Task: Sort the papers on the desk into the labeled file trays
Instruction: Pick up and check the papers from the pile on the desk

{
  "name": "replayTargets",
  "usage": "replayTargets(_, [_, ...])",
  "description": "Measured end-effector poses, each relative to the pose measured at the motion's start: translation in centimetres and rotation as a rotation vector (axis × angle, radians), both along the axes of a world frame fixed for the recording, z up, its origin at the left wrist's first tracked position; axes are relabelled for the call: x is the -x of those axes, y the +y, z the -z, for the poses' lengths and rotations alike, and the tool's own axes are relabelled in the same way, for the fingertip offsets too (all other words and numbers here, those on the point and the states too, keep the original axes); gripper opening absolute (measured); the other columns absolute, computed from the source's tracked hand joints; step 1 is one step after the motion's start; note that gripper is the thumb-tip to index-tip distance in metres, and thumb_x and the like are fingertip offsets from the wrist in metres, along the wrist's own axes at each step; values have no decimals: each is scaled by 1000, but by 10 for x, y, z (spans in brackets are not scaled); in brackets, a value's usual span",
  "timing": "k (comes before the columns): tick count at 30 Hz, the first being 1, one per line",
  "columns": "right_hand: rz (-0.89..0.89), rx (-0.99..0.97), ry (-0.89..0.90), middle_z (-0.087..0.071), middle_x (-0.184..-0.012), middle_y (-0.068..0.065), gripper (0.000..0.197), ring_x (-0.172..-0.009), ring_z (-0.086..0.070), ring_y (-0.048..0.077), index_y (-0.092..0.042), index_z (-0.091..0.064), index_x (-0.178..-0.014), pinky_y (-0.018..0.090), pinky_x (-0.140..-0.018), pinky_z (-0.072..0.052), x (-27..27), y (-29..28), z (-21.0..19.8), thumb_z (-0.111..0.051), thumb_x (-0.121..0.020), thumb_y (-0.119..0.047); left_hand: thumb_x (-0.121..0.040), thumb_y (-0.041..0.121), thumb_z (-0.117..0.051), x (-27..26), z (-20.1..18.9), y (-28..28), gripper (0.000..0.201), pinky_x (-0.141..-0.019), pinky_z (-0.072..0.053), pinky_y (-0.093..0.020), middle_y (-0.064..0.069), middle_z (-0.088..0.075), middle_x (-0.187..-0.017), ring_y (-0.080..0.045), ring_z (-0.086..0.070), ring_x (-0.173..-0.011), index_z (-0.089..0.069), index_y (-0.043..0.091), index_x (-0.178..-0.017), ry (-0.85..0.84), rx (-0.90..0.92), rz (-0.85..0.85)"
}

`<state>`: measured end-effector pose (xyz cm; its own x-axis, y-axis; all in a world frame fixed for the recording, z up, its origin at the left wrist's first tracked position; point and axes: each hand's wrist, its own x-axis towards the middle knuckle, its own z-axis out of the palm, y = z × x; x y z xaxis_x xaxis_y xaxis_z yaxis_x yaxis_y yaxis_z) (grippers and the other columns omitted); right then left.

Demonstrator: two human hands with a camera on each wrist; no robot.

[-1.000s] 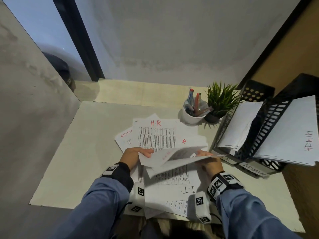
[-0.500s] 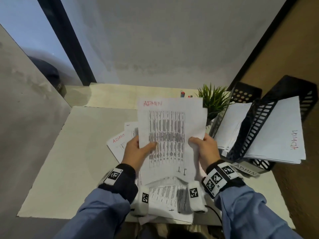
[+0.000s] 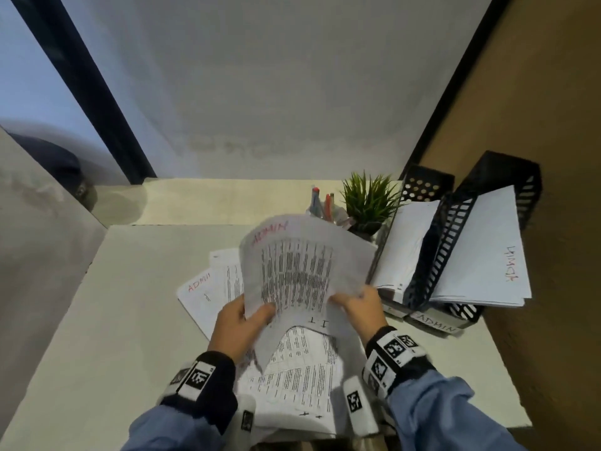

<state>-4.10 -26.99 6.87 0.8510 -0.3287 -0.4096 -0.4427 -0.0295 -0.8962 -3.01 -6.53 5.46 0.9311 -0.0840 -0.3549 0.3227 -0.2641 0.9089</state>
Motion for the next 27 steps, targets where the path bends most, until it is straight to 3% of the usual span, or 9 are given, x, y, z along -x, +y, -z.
replayTargets(3, [-3,59,-119,-67,-91,9,19,-90,-62,25,-7,-65,-93,34,-83,-53,-9,-25,-31,-59,-80,7,-88,31,-63,-12,-38,-21,22,-65,-45,-23,2,-62,-71,-13,-60,-65,-57,14,-75,-89,-6,153])
replayTargets(6, [65,102,-260,-67,-98,6,32,-93,-63,19,-9,-62,-109,23,-80,-55,-8,-64,-64,-58,-81,7,-81,37,-56,-23,-80,-49,30,-56,-36,-25,-2,-41,-61,-14,-41,-54,-46,14,-65,-222,-47,274])
replayTargets(9, [348,240,-385,-64,-105,8,39,-94,-60,17,-12,-57,-118,27,-83,-51,7,-110,-85,-61,-82,1,-89,21,-55,-21,-120,-81,35,-48,-27,-20,-1,-34,-57,-13,-33,-50,-41,9,-60,-377,-23,350])
replayTargets(13, [714,628,-7,-41,-136,12,67,-126,-38,30,-15,-42,-135,48,-101,-38,32,-166,-73,-71,-75,-27,-91,15,-52,-5,-162,-124,37,-45,-29,-12,3,-40,-52,-7,-36,-45,-44,13,-56,-509,5,426])
replayTargets(16, [590,495,262,-54,-126,20,61,-107,-52,32,-6,-56,-119,42,-93,-46,44,-186,-56,-72,-71,-39,-93,14,-51,4,-175,-156,45,-44,-24,-16,8,-36,-47,-8,-32,-42,-35,22,-51,-656,-45,499])
replayTargets(19, [522,430,115,-67,-108,19,29,-84,-57,24,-1,-64,-105,31,-75,-46,49,-190,-52,-68,-80,-13,-91,16,-49,7,-175,-185,45,-45,-24,-26,5,-30,-45,-12,-30,-42,-27,27,-53,-767,-193,516])
replayTargets(22, [477,451,-34,-70,-100,14,16,-81,-60,24,-10,-65,-97,35,-76,-51,51,-191,-59,-62,-82,-8,-84,14,-46,11,-169,-210,8,-48,-36,-35,1,-38,-52,-26,-38,-50,-48,20,-80,-859,-272,538])
replayTargets(25, [396,468,-123,-70,-84,7,6,-79,-65,29,-18,-61,-84,52,-73,-56,54,-191,-71,-58,-79,-17,-86,14,-45,17,-168,-234,51,-63,-48,-39,-13,-63,-80,-34,-58,-70,-40,24,-136,-852,-428,580])
replayTargets(27, [355,493,-170,-68,-77,5,11,-77,-65,32,-19,-59,-82,56,-68,-55,56,-193,-82,-58,-75,-27,-89,15,-44,21,-166,-248,61,-70,-46,-39,-14,-66,-97,-34,-61,-85,-25,24,-146,-855,-511,595])
